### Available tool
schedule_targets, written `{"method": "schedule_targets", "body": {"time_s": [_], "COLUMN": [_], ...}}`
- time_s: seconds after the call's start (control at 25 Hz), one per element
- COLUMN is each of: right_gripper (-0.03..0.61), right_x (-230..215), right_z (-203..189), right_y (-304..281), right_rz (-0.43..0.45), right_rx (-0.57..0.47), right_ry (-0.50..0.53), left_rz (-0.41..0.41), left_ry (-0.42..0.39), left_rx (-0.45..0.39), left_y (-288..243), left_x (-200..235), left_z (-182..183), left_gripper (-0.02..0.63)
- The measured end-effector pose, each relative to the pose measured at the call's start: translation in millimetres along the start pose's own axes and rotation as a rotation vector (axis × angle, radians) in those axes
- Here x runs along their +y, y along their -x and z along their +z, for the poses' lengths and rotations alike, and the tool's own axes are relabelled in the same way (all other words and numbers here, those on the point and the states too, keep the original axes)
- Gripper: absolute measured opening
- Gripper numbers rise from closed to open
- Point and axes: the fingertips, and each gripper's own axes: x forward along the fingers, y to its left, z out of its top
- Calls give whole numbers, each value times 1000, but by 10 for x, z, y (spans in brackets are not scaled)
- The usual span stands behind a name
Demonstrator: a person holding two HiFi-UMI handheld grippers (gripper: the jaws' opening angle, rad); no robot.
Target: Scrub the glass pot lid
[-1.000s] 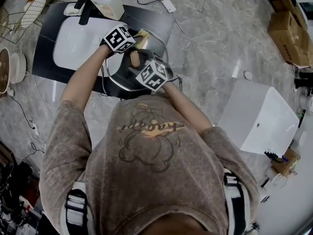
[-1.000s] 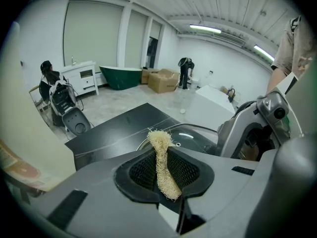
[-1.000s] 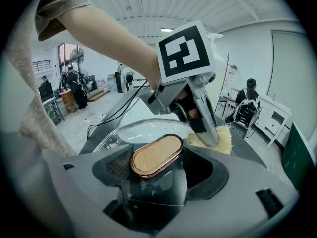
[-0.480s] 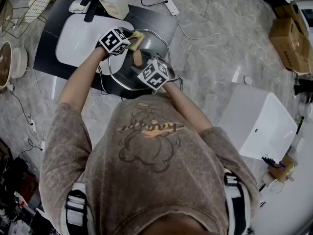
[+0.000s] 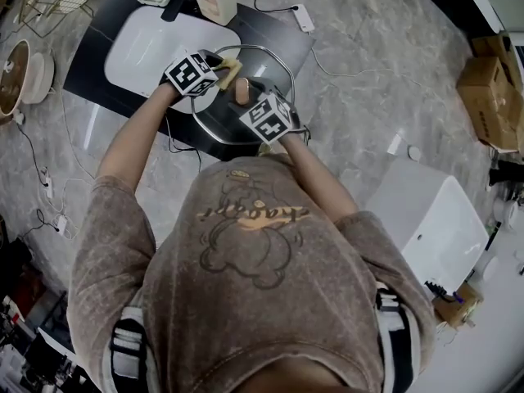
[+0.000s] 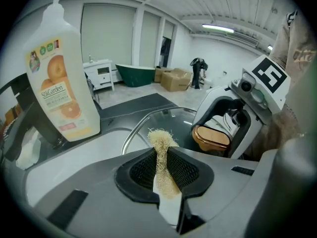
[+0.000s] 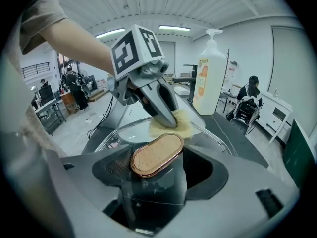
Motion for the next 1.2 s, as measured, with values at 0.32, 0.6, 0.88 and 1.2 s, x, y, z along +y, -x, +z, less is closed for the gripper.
{"method": "schedule_targets", "body": {"time_s": [0.32,0.6,0.88,1.2], "right_gripper": [308,308,307,304], "right_x": [27,36,55,58], "right_z": [-15,-34,-44,-77], "right_y": [1,5,-4,0], "right_rz": [5,15,37,72], "right_rx": [19,31,42,54], "right_ry": [-13,-39,-84,-129], "left_rz": [6,-20,20,139], "left_ry": [-89,-117,-43,113], "left_rx": [-11,-23,-3,-12], "left_y": [166,228,281,285], "left_x": [-342,-686,-919,-1150], "left_z": [-256,-410,-596,-700], "left_gripper": [66,66,66,66]}}
